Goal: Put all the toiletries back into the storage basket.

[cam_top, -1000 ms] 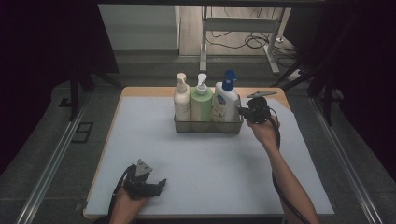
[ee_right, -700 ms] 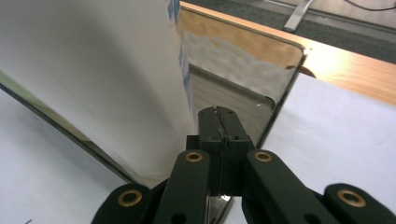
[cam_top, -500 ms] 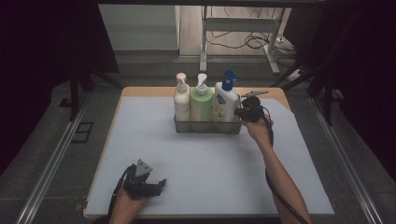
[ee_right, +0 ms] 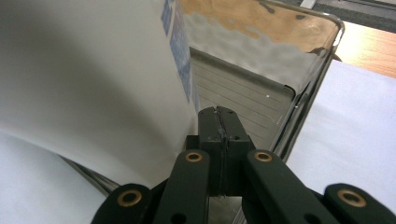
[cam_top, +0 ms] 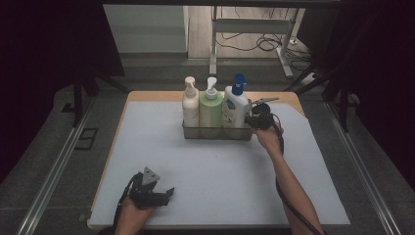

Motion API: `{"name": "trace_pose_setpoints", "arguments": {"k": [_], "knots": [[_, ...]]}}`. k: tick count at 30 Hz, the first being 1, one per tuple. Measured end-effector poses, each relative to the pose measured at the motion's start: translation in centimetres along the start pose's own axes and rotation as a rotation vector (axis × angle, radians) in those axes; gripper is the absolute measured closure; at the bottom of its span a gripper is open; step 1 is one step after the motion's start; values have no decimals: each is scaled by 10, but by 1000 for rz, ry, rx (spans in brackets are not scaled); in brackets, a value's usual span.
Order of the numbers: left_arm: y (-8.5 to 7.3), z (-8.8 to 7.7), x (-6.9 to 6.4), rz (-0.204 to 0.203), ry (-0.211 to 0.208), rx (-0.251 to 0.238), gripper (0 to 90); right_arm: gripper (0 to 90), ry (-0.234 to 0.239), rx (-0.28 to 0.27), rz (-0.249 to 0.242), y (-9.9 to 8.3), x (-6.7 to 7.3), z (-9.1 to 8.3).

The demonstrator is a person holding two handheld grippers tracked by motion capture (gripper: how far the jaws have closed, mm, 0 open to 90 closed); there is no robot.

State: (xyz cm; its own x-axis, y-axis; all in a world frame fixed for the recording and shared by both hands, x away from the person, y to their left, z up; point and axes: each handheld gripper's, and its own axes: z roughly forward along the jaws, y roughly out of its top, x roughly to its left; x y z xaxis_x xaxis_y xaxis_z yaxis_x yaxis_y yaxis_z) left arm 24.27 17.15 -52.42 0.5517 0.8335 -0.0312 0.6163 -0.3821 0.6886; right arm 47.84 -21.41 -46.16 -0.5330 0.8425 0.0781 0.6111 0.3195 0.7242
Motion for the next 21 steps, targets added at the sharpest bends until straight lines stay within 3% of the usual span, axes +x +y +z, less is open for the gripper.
{"name": "trace_pose_setpoints", "arguments": {"k": [13,21], "knots": [[0,0,0,-1,-1,0,123,895,24,13,-39,-1,13,5],[0,0,0,-1,-1,0,123,895,32,9,-37,-1,14,2]]}}
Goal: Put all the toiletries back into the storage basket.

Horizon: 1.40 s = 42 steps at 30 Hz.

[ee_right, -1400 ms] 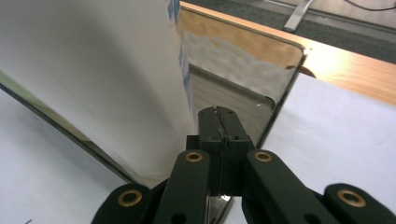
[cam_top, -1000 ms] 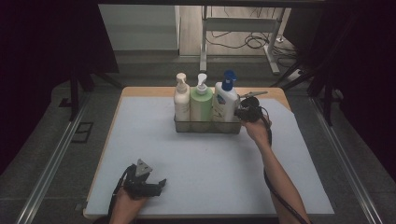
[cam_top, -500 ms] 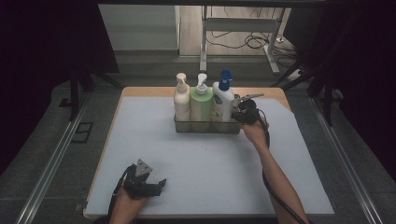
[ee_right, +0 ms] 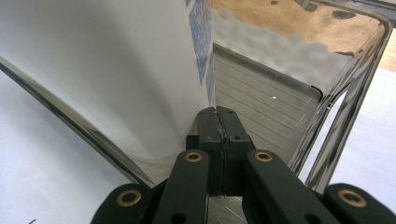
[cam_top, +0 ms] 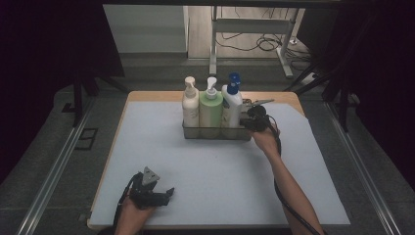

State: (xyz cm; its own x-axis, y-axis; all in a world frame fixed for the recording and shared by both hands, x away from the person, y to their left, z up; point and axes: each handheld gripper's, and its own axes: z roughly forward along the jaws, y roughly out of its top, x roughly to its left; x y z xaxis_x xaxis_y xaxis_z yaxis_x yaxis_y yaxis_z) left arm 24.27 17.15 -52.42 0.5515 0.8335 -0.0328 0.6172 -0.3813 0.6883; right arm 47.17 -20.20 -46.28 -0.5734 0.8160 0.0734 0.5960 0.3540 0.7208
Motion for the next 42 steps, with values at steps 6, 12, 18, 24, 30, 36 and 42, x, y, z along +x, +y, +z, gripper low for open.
{"name": "trace_pose_setpoints", "arguments": {"k": [6,12,18,24,30,36,42], "knots": [[0,0,0,0,0,0,123,896,4,-9,-4,0,1,-2],[0,0,0,0,-1,0,123,896,18,-8,-13,0,5,-2],[0,0,0,1,0,1,123,896,23,-8,-32,0,10,-3],[0,0,0,1,0,1,123,896,29,-11,-36,0,12,-5],[0,0,0,1,0,3,123,895,28,-12,-30,-1,12,-5],[0,0,0,2,-1,3,123,877,23,-9,-32,0,13,-5],[0,0,0,1,-1,2,123,792,14,-8,-29,-1,11,-8]]}}
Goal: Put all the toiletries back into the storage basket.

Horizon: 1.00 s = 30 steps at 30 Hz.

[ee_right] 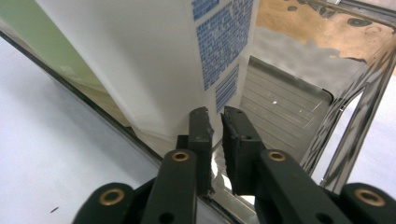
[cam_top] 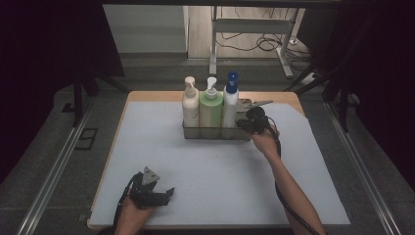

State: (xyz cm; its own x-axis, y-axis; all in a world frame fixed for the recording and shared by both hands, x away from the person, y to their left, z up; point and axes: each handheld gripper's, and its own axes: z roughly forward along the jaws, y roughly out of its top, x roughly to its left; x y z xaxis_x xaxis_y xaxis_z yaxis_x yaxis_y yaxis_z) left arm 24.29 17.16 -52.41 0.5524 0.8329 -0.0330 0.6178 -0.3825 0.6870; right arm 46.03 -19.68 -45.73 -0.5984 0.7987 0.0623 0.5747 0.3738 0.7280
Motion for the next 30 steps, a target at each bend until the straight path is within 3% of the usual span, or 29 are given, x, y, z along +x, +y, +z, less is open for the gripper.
{"name": "trace_pose_setpoints", "arguments": {"k": [5,20,30], "knots": [[0,0,0,0,1,-2,123,738,-1,-17,3,-3,-2,-8],[0,0,0,0,1,-2,123,418,-3,-68,12,-15,-3,-36],[0,0,0,0,1,-2,123,294,-11,-61,-44,-22,5,-54]]}}
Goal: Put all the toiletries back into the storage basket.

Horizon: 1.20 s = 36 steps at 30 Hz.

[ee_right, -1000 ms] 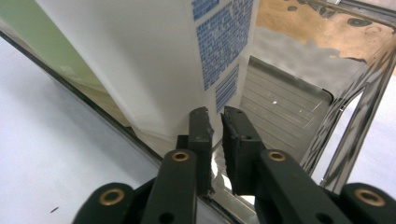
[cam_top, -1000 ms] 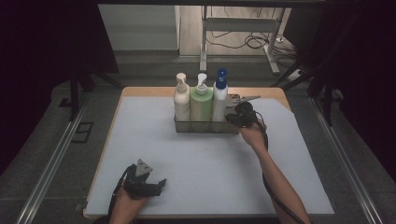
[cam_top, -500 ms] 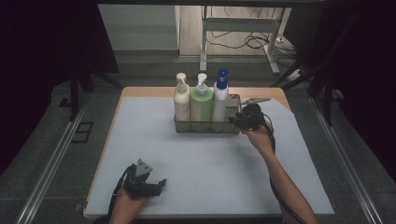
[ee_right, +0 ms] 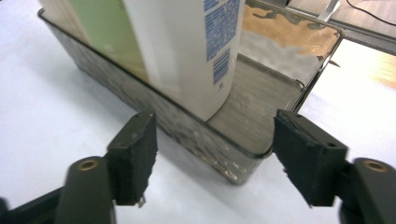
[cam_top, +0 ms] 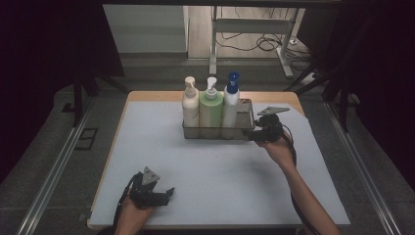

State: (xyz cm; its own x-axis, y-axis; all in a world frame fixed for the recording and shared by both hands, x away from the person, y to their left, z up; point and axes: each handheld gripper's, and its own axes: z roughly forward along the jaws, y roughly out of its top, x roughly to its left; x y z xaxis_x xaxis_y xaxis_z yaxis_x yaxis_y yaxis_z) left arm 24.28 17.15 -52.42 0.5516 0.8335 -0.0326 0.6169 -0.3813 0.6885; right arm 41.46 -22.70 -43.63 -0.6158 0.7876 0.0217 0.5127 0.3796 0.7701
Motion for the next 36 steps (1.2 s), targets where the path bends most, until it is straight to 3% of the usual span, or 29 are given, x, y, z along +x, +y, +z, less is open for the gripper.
{"name": "trace_pose_setpoints", "arguments": {"k": [7,17,36], "knots": [[0,0,0,0,0,0,123,258,3,-12,-18,-7,6,-15],[0,0,0,0,0,0,123,207,20,13,-71,-23,20,-31],[0,0,0,-1,0,-1,123,129,21,46,-96,-77,33,-49]]}}
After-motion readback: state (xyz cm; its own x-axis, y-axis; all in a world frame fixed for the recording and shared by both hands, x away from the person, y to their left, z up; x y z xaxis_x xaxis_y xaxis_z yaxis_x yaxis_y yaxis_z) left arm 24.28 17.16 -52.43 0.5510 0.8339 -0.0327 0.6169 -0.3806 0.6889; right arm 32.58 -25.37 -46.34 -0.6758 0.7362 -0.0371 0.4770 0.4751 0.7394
